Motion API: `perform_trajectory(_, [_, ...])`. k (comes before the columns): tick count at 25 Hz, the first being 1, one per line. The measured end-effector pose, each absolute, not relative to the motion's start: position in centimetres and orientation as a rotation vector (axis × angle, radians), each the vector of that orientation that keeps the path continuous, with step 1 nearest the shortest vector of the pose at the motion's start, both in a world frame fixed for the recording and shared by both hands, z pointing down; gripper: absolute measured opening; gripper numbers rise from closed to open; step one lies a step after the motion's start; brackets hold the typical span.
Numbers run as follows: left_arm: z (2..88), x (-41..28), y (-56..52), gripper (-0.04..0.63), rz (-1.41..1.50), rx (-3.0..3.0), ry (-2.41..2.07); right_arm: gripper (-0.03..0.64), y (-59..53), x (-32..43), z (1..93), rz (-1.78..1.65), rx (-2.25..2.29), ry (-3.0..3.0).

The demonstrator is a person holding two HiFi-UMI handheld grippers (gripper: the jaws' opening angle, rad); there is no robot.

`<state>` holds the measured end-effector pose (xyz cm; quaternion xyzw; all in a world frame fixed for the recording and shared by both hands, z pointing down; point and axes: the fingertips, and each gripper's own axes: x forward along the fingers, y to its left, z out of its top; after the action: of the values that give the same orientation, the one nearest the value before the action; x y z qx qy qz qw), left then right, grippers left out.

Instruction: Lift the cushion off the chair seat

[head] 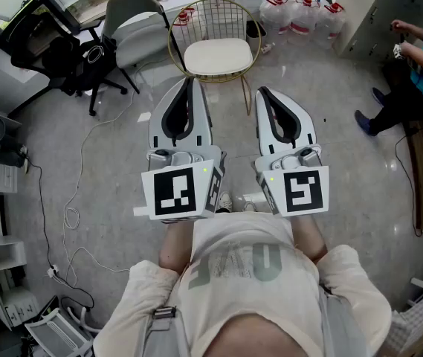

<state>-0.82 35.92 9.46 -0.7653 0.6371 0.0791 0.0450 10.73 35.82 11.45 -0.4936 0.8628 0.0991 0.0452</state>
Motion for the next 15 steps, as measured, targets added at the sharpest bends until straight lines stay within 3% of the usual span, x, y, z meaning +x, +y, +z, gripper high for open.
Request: perform_trajectory(15, [9.7, -4.1, 34.7, 0.014, 0.297, -2.336, 1.958, 0.015, 34.2, 10.3, 12.4, 0.215, -1.606, 2.565])
